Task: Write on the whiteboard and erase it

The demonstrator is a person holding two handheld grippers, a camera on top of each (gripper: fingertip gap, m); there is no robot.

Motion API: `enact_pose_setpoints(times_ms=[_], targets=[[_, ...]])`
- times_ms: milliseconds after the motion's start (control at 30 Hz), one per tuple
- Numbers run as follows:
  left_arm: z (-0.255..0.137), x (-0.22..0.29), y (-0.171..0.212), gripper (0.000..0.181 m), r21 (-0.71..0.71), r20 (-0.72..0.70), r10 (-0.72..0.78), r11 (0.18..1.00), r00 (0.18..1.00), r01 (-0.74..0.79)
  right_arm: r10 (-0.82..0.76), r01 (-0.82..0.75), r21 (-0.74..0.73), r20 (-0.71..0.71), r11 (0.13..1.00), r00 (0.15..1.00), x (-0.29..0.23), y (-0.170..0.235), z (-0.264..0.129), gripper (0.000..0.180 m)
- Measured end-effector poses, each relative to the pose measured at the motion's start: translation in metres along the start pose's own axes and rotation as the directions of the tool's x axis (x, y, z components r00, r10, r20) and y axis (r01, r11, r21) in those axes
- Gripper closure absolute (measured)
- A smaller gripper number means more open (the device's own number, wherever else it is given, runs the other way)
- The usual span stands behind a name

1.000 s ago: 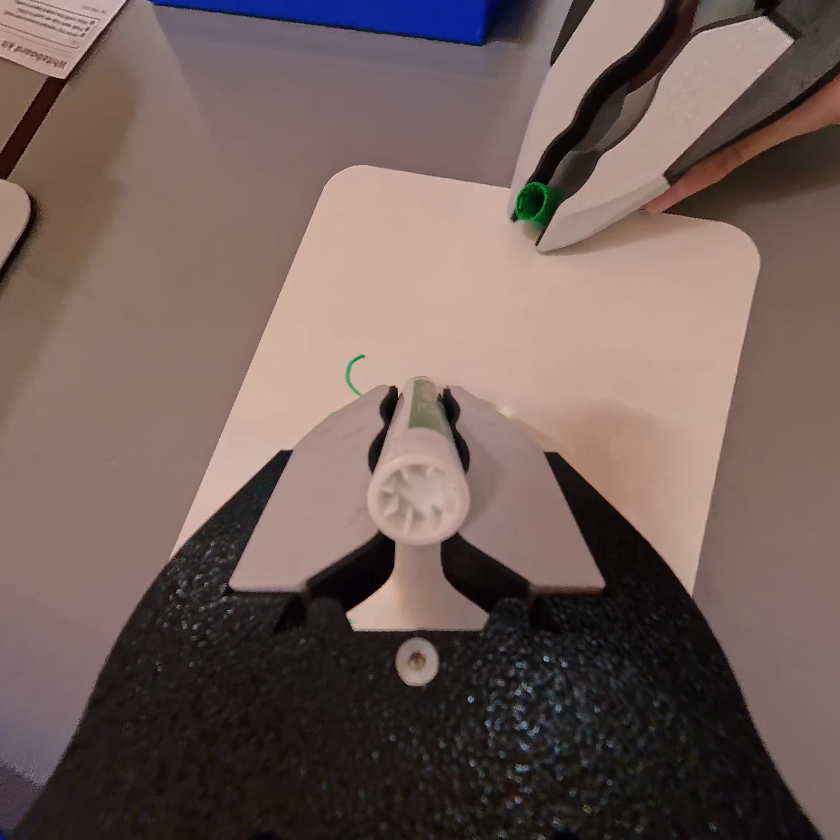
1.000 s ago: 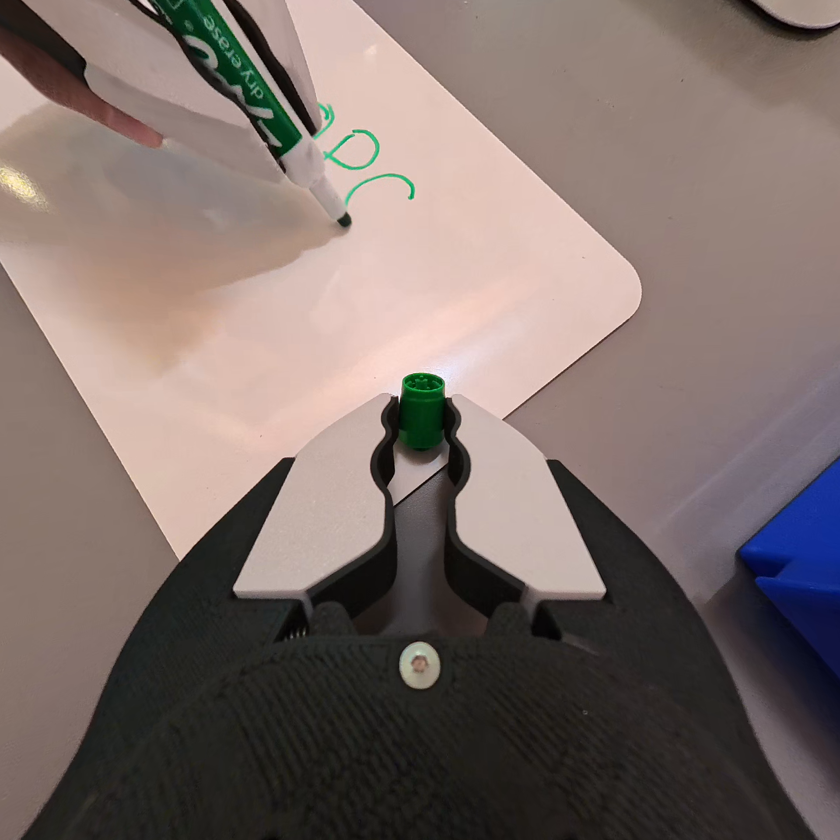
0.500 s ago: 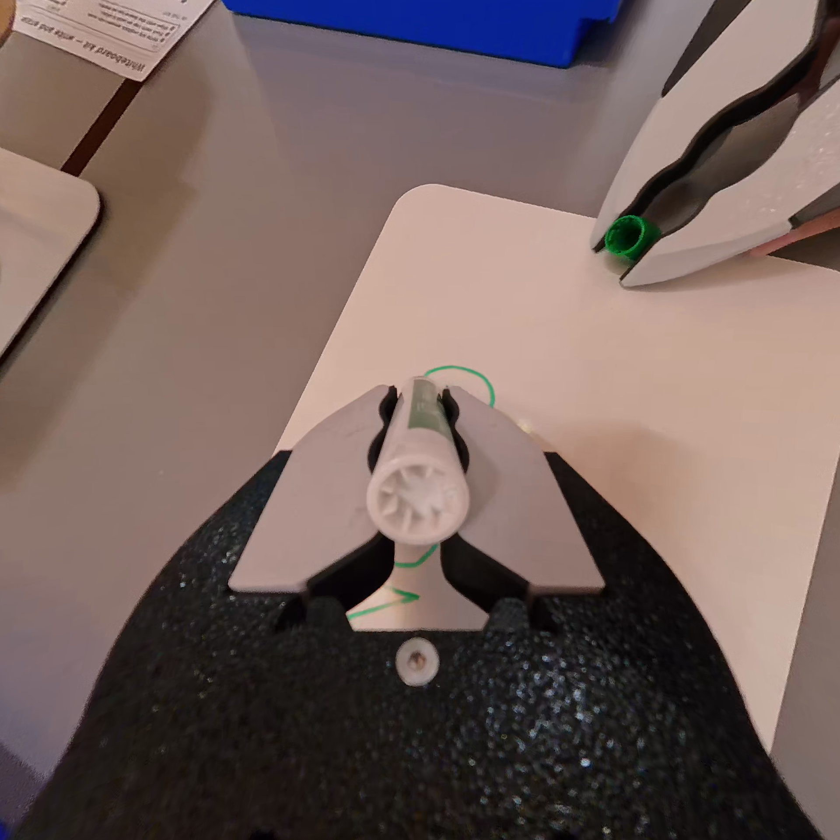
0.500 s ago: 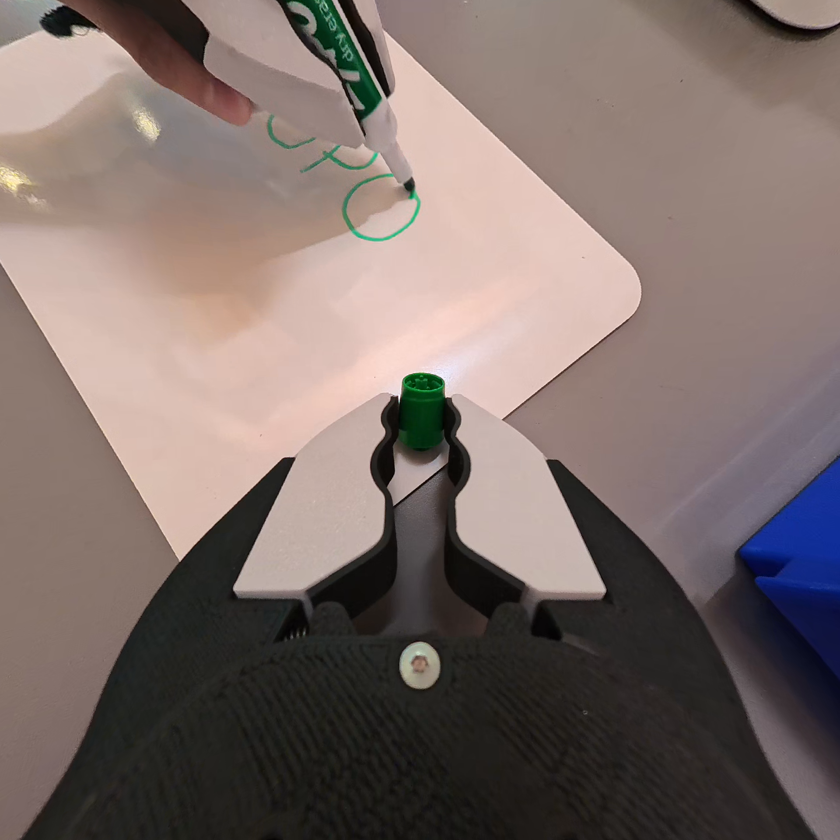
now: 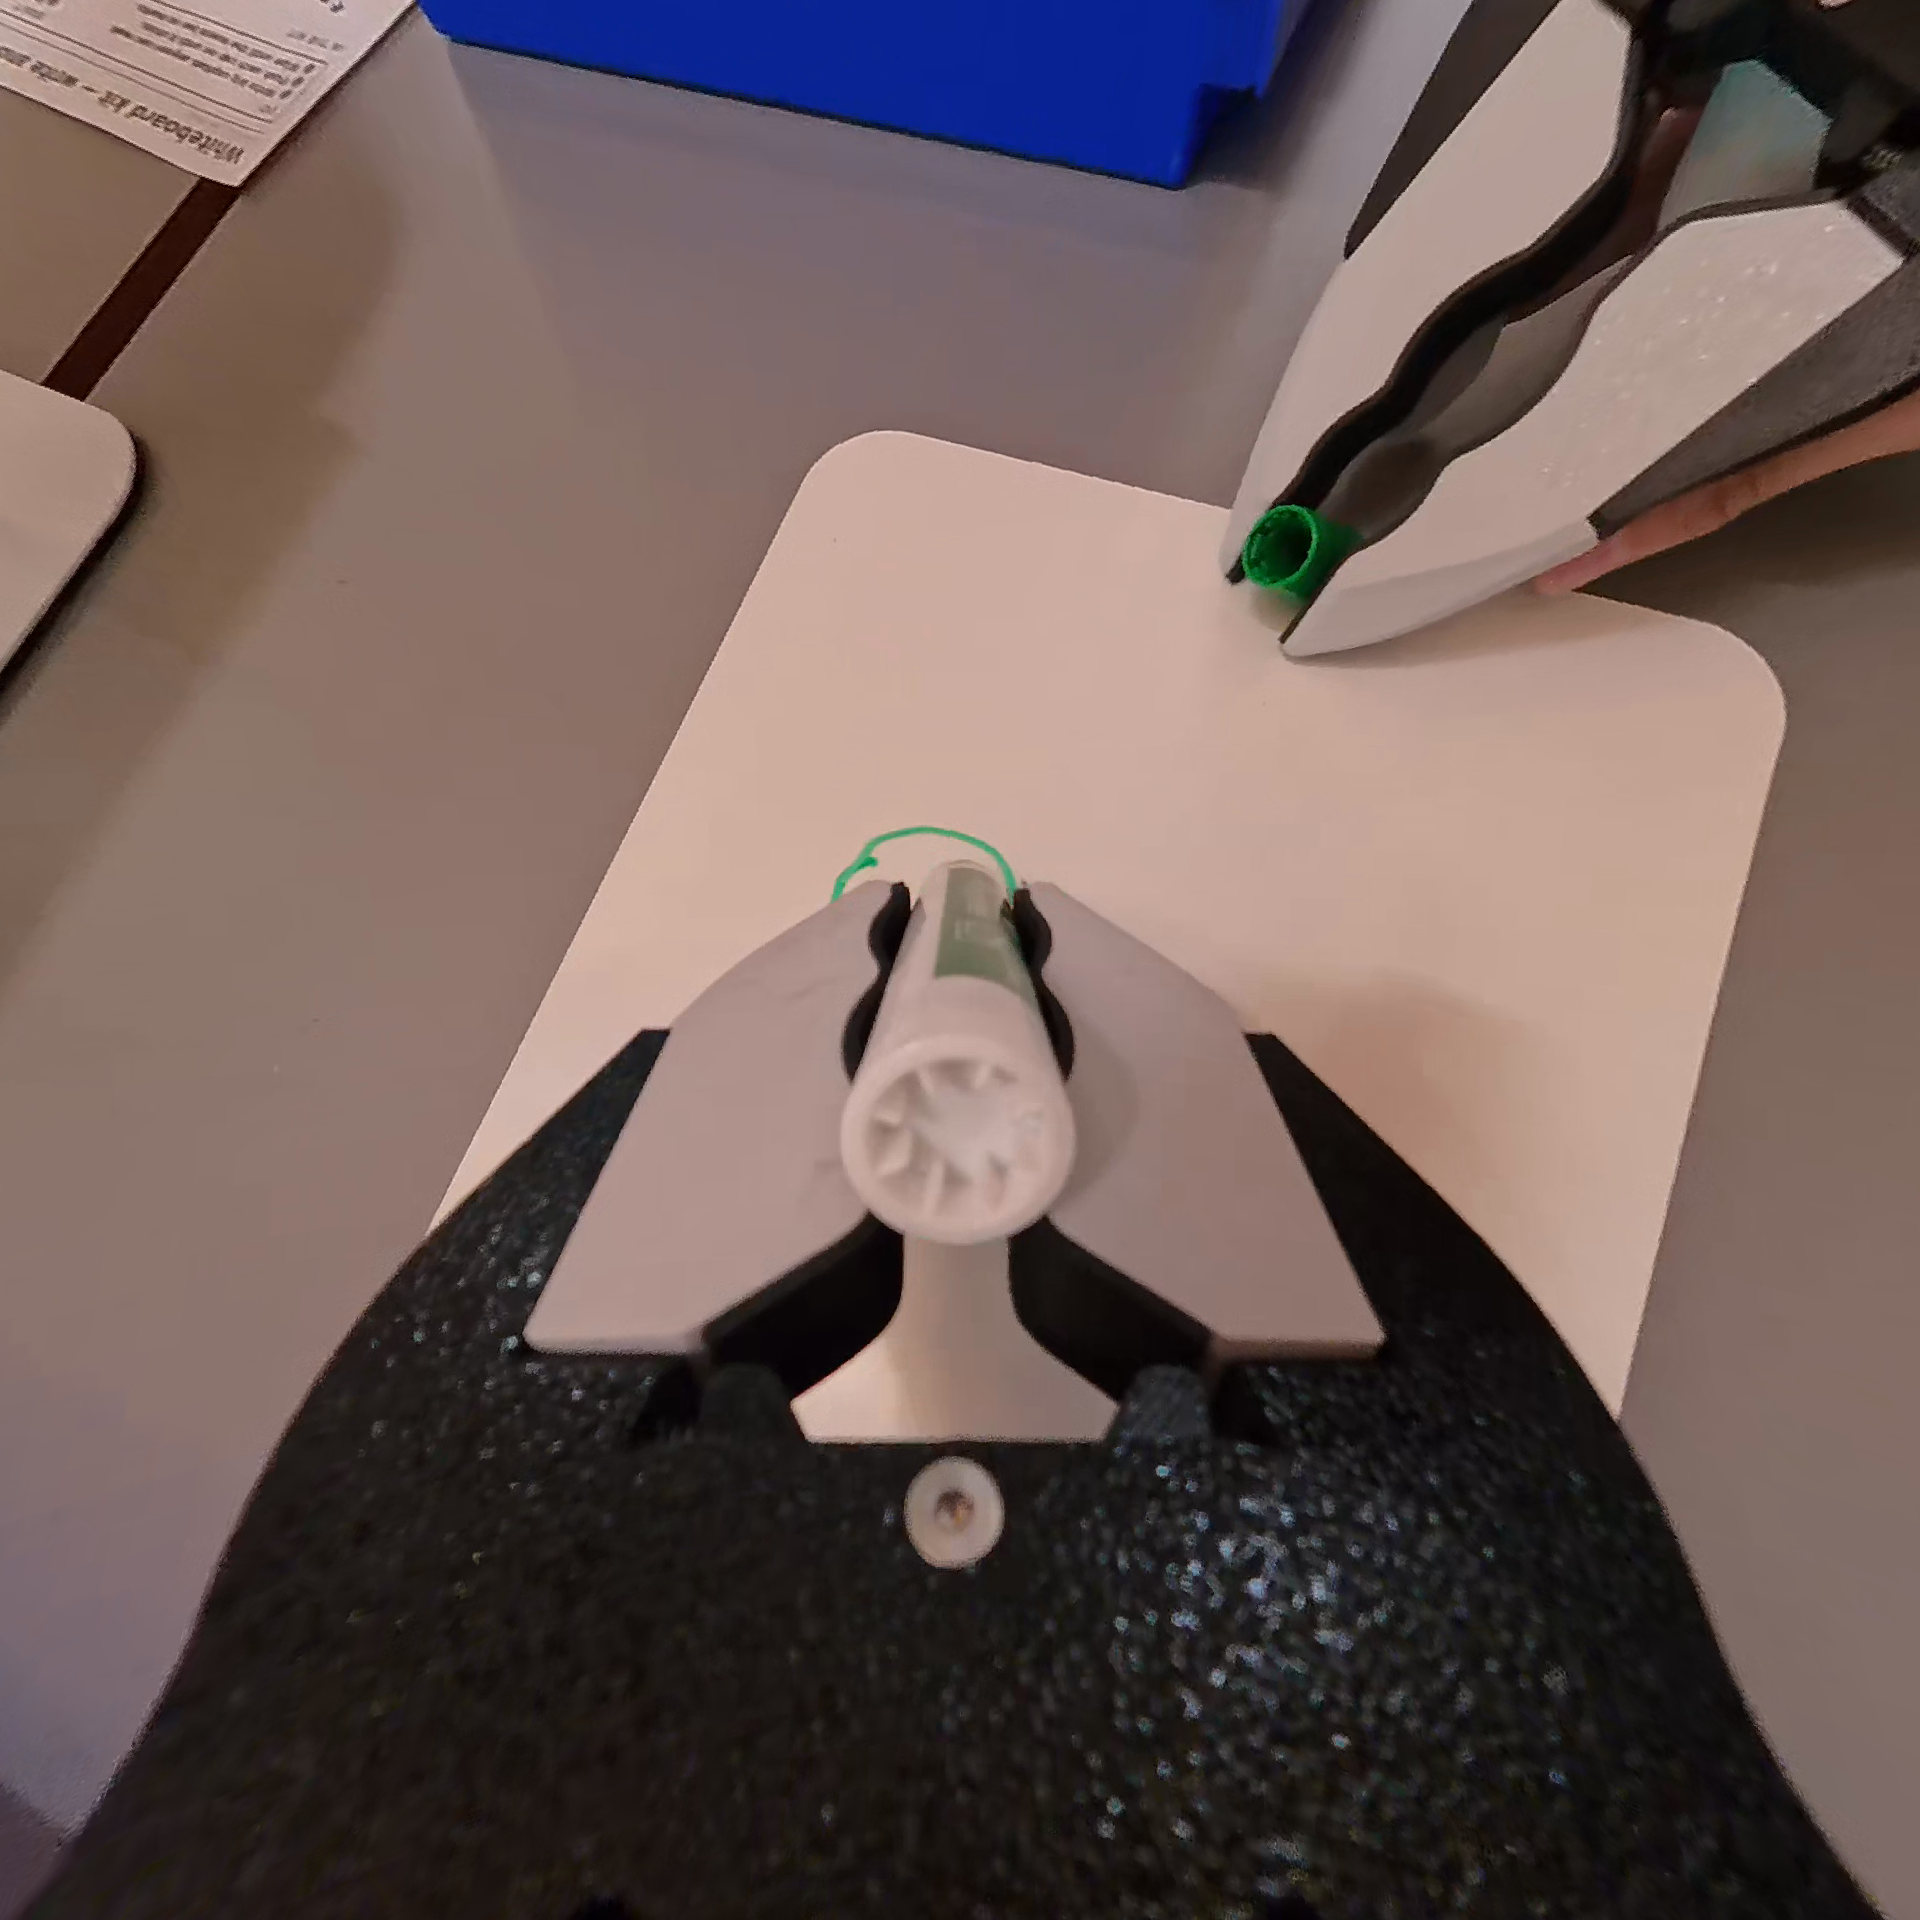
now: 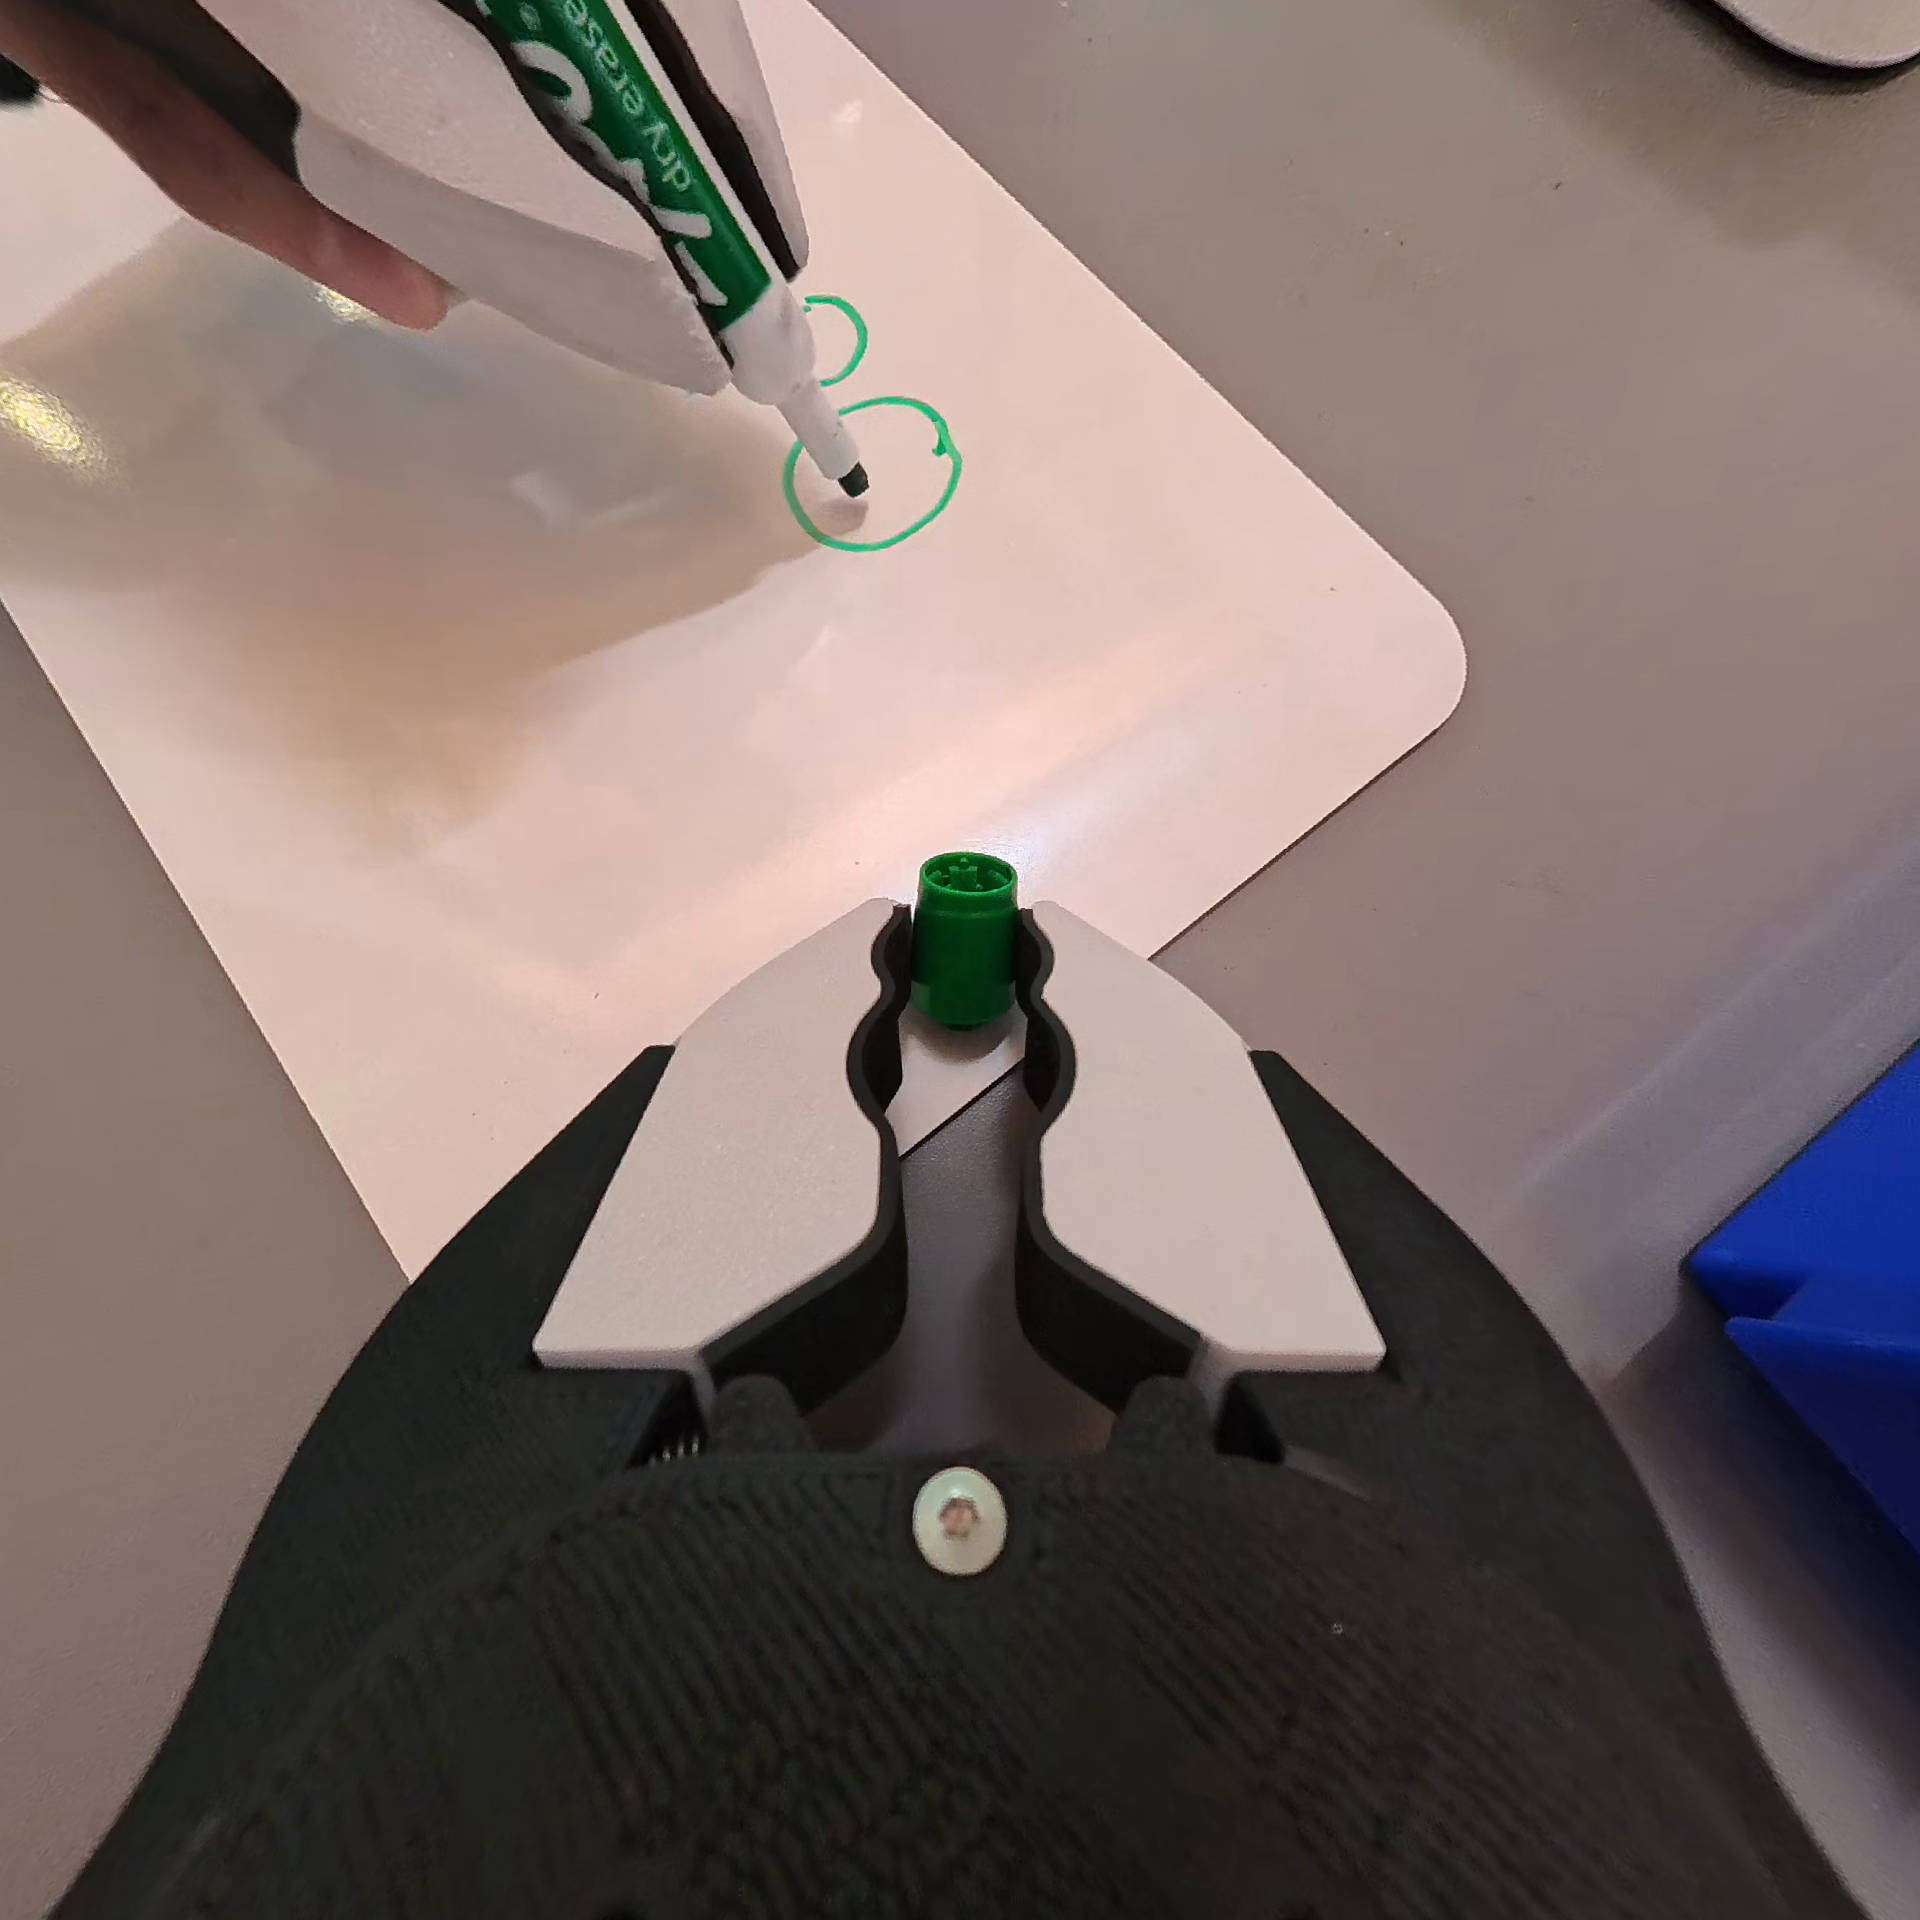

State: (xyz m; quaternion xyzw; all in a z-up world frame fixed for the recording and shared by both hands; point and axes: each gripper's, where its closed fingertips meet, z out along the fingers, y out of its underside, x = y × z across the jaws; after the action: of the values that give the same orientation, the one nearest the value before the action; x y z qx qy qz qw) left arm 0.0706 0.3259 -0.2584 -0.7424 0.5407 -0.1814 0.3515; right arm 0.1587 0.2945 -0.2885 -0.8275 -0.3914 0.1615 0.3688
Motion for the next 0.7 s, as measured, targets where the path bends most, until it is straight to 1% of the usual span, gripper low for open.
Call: enact_pose_setpoints(times_ms=[67, 400, 433, 533, 700], targets=[[0.002, -0.001, 0.003, 0.161, -0.027, 0.011, 0.018, 0.999, 1.000, -0.017, 0.000, 0.000, 0.000, 0.000, 1.000, 1.000, 0.000, 0.000, 0.000, 0.161], [0.008, 0.017, -0.005, 0.161, -0.017, -0.025, 0.050, 0.999, 0.998, -0.050, 0.000, 0.000, 0.000, 0.000, 1.000, 1.000, 0.000, 0.000, 0.000, 0.160], [0.008, 0.016, -0.006, 0.161, -0.008, -0.028, 0.039, 0.999, 0.999, -0.040, 0.000, 0.000, 0.000, 0.000, 1.000, 1.000, 0.000, 0.000, 0.000, 0.160], [0.002, 0.007, -0.015, 0.162, 0.078, -0.028, -0.043, 0.996, 0.999, 0.045, -0.001, 0.001, 0.000, 0.000, 1.000, 1.000, 0.000, 0.000, 0.000, 0.160], [0.003, -0.001, -0.018, 0.162, 0.079, -0.007, -0.056, 0.995, 0.998, 0.057, -0.014, 0.014, 0.001, 0.014, 1.000, 1.000, -0.002, 0.001, -0.001, 0.161]])
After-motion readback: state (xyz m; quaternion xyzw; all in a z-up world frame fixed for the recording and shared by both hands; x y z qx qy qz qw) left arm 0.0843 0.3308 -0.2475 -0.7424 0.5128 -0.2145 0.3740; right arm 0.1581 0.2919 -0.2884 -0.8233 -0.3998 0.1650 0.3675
